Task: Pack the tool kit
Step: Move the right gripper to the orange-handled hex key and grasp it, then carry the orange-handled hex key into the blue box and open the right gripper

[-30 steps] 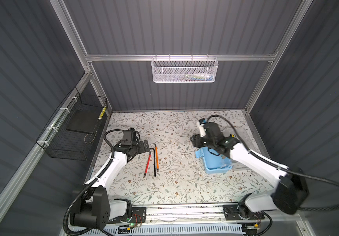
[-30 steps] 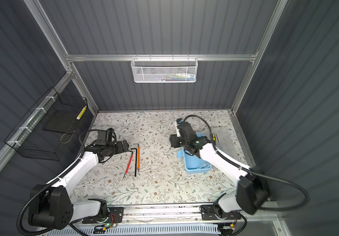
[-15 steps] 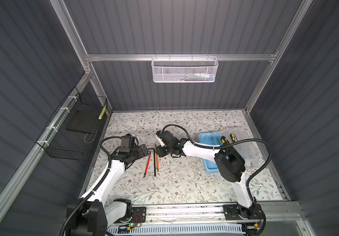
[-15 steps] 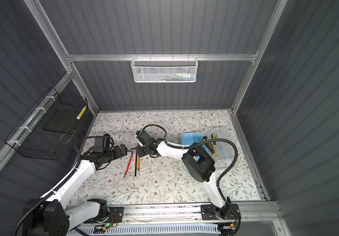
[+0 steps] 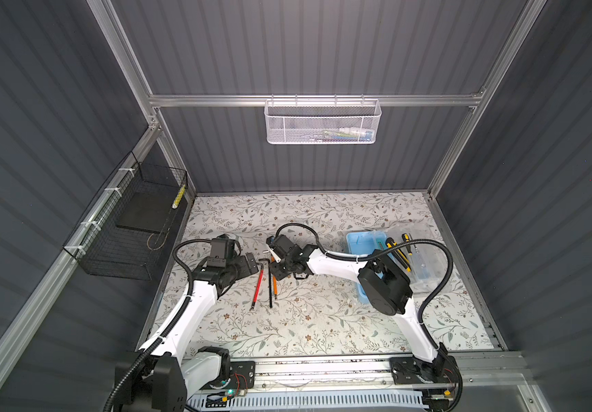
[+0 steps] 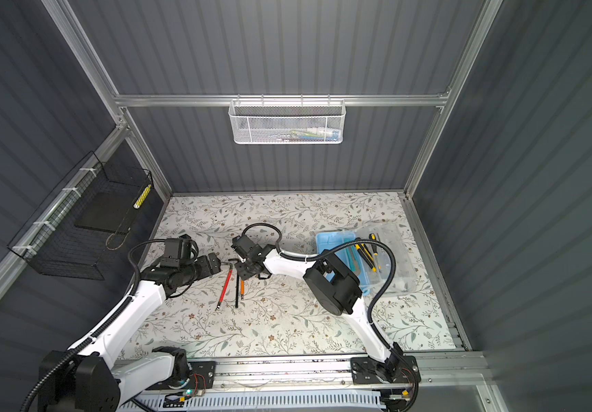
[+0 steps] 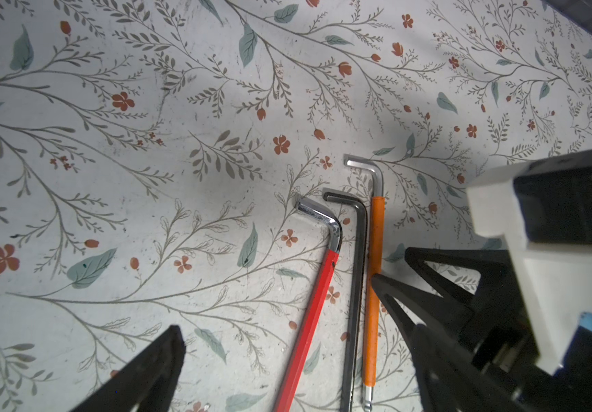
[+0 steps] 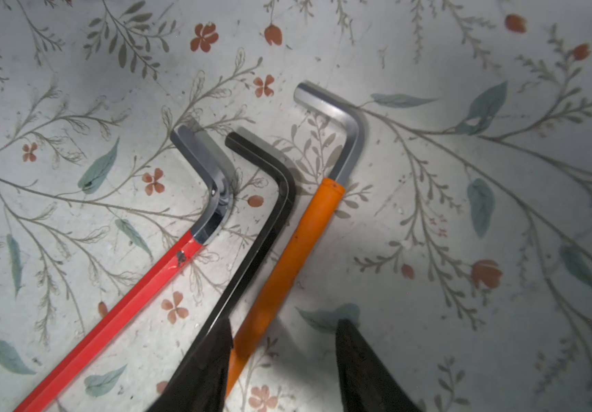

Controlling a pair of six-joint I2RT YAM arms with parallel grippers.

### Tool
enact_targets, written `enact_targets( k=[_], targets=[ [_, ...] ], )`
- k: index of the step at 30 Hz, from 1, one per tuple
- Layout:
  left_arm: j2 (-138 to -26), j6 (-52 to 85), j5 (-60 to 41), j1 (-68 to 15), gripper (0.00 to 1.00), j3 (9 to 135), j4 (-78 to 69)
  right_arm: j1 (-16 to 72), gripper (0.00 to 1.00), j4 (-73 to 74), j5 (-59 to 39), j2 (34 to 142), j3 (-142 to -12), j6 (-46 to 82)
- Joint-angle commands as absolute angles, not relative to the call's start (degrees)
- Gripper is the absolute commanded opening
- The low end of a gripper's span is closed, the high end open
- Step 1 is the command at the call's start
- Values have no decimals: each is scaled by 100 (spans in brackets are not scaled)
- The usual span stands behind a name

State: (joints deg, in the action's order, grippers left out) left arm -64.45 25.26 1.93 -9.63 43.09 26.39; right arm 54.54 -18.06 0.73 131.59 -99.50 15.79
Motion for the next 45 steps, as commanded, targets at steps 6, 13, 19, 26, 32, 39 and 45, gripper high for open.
enact_targets(
  k=[6, 13, 19, 26, 32, 39, 45],
  targets=[
    [-6366, 2432, 288, -923, 99, 4348, 2820, 5493, 45, -2184, 280, 13372, -10197, 1434],
    [-6335, 2431, 282, -922, 99, 4368, 2865, 5511, 39, -2723, 911, 13668, -10486, 1104],
    [-6287, 2418, 283, -921, 99, 4387, 2862, 5614, 36, -3081, 1025, 13978, -10927, 1011],
    [-6258, 2434, 288, -921, 99, 4274, 2839, 5551, 29, -3365, 1147, 14184, -11116, 1056],
    [-6253, 2417, 280, -923, 99, 4351, 2874, 5384, 16, -2999, 1125, 13826, -10744, 1245],
    [-6176, 2145, 302, -923, 99, 4522, 2973, 5232, 9, -2682, 1157, 13436, -10454, 1448],
    [-6242, 1925, 279, -923, 99, 4830, 3135, 5064, 0, -2481, 1127, 13029, -10207, 1650]
  ],
)
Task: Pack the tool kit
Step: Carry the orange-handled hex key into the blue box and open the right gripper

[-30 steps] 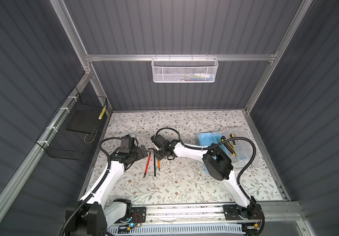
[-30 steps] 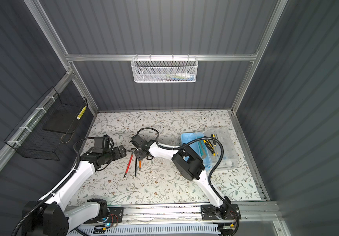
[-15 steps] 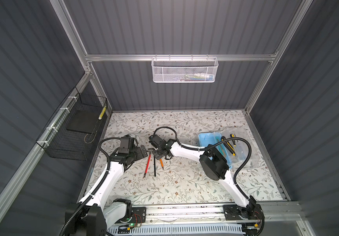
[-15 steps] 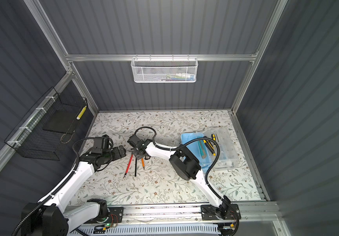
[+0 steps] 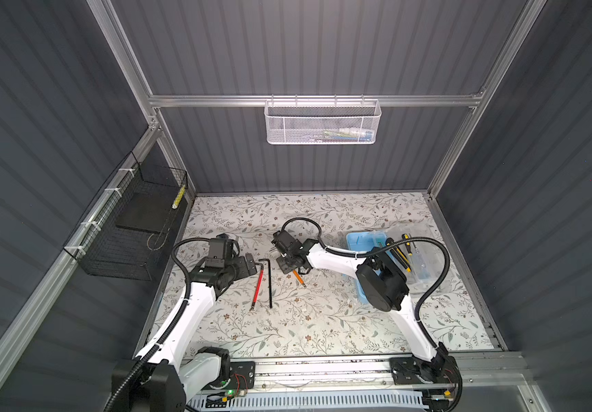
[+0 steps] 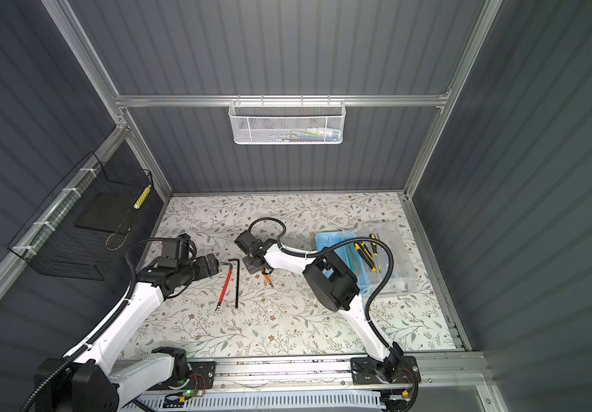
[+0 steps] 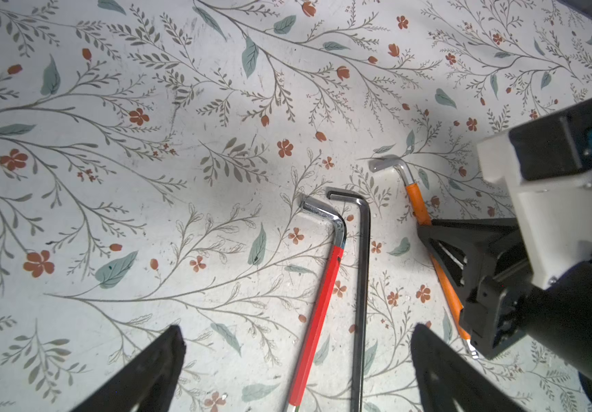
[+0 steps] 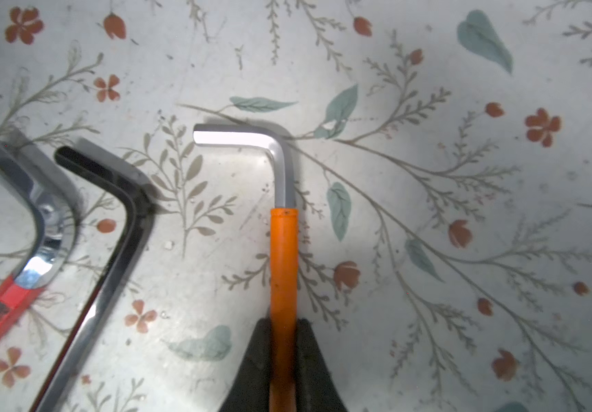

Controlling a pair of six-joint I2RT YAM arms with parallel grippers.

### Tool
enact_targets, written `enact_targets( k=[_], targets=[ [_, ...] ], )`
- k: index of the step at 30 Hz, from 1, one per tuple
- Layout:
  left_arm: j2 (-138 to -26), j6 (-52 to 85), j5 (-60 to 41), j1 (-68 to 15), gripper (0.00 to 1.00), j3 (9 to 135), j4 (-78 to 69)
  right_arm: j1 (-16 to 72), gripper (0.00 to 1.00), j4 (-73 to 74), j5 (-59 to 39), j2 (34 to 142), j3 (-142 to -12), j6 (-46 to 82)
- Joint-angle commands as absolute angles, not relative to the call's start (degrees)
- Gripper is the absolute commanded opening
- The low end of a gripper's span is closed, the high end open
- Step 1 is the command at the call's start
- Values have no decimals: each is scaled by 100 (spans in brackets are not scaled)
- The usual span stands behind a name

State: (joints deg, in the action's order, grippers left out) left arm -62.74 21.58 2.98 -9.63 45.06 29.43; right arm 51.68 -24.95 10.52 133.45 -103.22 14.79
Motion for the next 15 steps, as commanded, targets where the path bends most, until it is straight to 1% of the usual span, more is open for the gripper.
enact_targets(
  k=[1, 3, 6, 8, 15],
  targets=[
    [-6283, 1897, 187, -923, 100, 4931, 3153, 5030, 0, -2458, 1153, 12943, -10156, 1668],
    [-6406, 1768, 67, -923, 99, 5149, 3245, 4963, 0, -2355, 1195, 12744, -10025, 1687],
    [-6565, 1602, 242, -918, 99, 5324, 3348, 4816, 0, -2258, 1212, 12424, -9844, 1755],
    [-6578, 1621, 315, -918, 99, 5223, 3171, 4702, 0, -2252, 1268, 12149, -9710, 1816],
    [-6504, 1802, 24, -923, 99, 4858, 2459, 4424, 0, -2158, 1675, 10847, -8834, 1976]
  ],
)
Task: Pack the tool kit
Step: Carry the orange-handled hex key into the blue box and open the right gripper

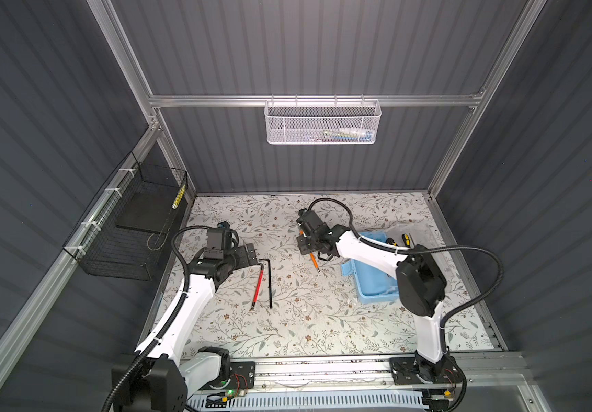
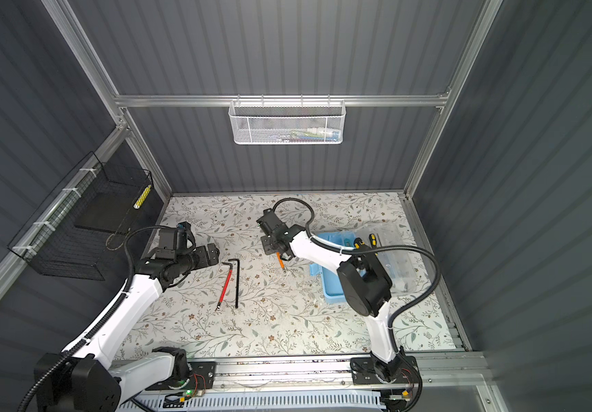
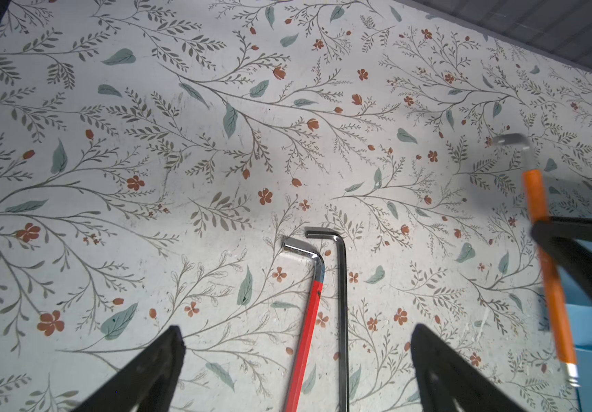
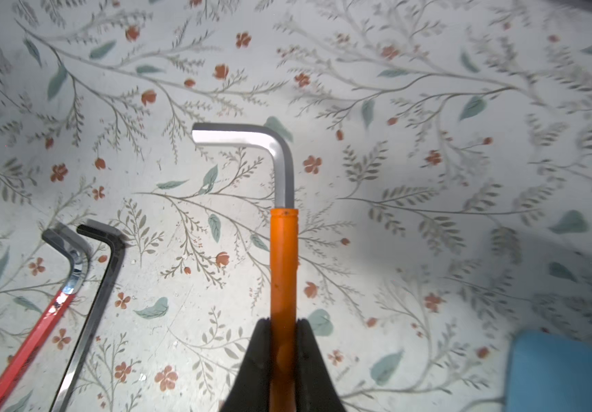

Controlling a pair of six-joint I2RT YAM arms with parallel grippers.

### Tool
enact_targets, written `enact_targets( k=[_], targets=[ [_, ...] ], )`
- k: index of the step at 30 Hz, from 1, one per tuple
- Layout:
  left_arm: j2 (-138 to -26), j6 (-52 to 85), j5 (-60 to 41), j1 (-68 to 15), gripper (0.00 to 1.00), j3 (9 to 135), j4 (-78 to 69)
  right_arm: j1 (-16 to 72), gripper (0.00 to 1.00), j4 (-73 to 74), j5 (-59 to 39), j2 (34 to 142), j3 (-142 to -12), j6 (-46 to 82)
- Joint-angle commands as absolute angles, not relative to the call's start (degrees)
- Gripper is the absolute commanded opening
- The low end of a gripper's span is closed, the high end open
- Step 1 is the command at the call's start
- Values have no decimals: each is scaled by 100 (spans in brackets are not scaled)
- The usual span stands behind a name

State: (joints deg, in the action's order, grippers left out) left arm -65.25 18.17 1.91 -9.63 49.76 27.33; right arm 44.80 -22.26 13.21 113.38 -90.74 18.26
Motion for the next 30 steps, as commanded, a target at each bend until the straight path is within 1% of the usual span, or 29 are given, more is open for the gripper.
enact_targets(
  k=[1, 5, 9, 14, 18, 22, 26, 30],
  targets=[
    [-6546, 1789, -6, -923, 99, 4860, 2423, 4378, 0, -2197, 1778, 10630, -8694, 1994],
    [-6751, 1715, -140, -922, 99, 4832, 2265, 4107, 0, -2584, 2049, 9729, -7919, 2172],
    [-6948, 1681, -152, -923, 99, 4789, 2118, 3794, 0, -2857, 2524, 8870, -7094, 2335],
    [-7075, 1679, -257, -921, 100, 4812, 2136, 3293, 0, -2765, 2489, 8294, -6166, 2511],
    [-7077, 1713, -232, -922, 99, 4833, 2211, 3099, 0, -2697, 2650, 8317, -5789, 2460],
    [-7066, 1775, -234, -920, 99, 4800, 2224, 3006, 0, -2050, 2330, 8548, -5383, 2379],
    [-7075, 1749, -278, -923, 100, 4880, 2330, 2996, 0, -1831, 2158, 9077, -5482, 2229],
    [-6945, 1736, -180, -918, 99, 4928, 2501, 2863, 0, -1709, 2019, 9387, -5581, 2164]
  ],
)
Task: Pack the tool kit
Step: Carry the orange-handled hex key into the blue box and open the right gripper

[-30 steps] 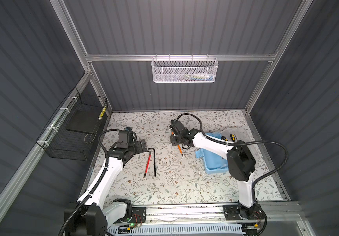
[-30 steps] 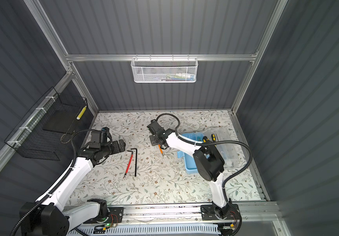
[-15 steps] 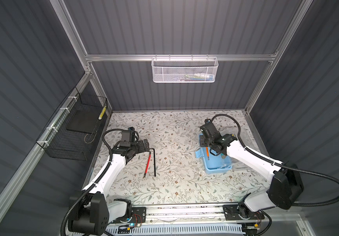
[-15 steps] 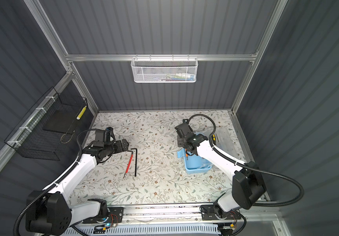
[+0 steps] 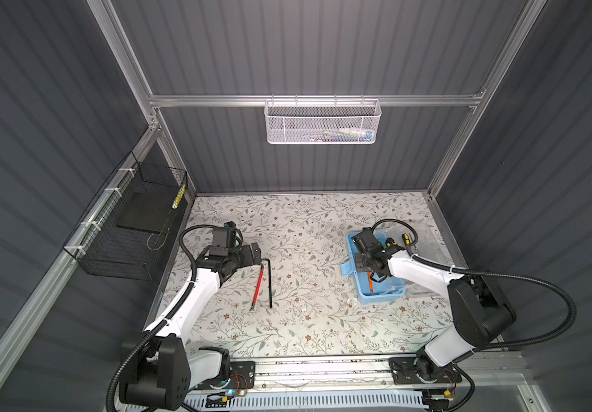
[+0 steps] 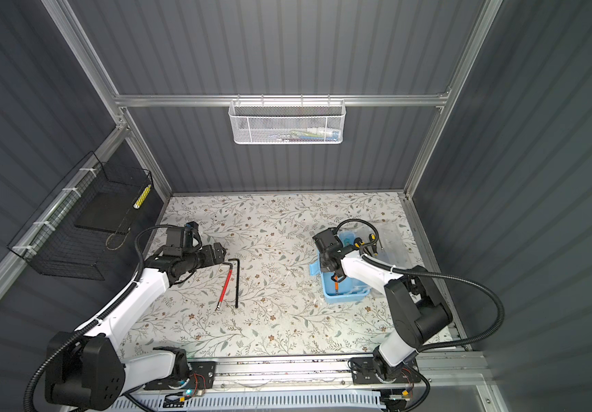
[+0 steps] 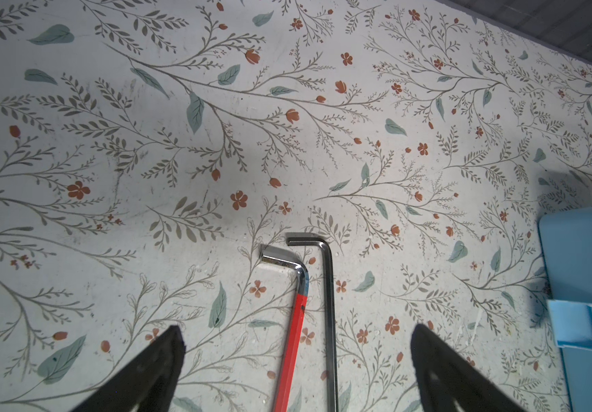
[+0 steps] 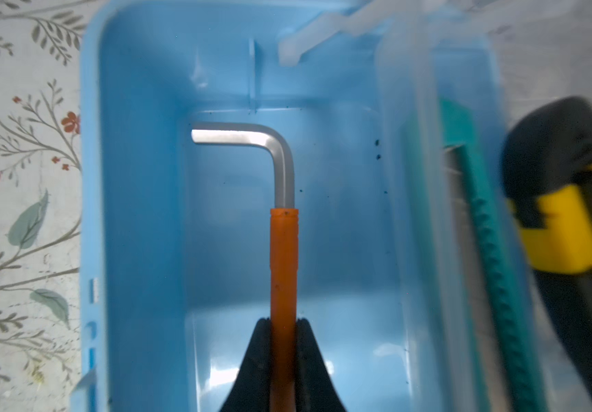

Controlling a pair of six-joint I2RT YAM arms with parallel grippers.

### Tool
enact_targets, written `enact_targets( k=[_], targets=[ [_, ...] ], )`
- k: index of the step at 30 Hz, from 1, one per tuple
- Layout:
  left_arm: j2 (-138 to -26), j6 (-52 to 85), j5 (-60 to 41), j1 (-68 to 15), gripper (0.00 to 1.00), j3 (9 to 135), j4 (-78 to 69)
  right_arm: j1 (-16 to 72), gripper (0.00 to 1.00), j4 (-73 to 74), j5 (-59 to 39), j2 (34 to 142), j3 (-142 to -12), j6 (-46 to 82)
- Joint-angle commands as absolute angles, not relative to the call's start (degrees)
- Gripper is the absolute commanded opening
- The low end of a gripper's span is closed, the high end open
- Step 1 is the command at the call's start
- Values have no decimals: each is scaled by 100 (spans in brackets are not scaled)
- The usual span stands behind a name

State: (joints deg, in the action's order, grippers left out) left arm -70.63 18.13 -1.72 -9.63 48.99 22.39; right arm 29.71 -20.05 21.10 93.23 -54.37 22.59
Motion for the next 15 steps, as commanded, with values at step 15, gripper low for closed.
enact_targets(
  k=[15],
  targets=[
    [-6836, 1720, 65, -923, 99, 4977, 2688, 2795, 21, -1829, 1908, 9937, -5916, 2086]
  ],
)
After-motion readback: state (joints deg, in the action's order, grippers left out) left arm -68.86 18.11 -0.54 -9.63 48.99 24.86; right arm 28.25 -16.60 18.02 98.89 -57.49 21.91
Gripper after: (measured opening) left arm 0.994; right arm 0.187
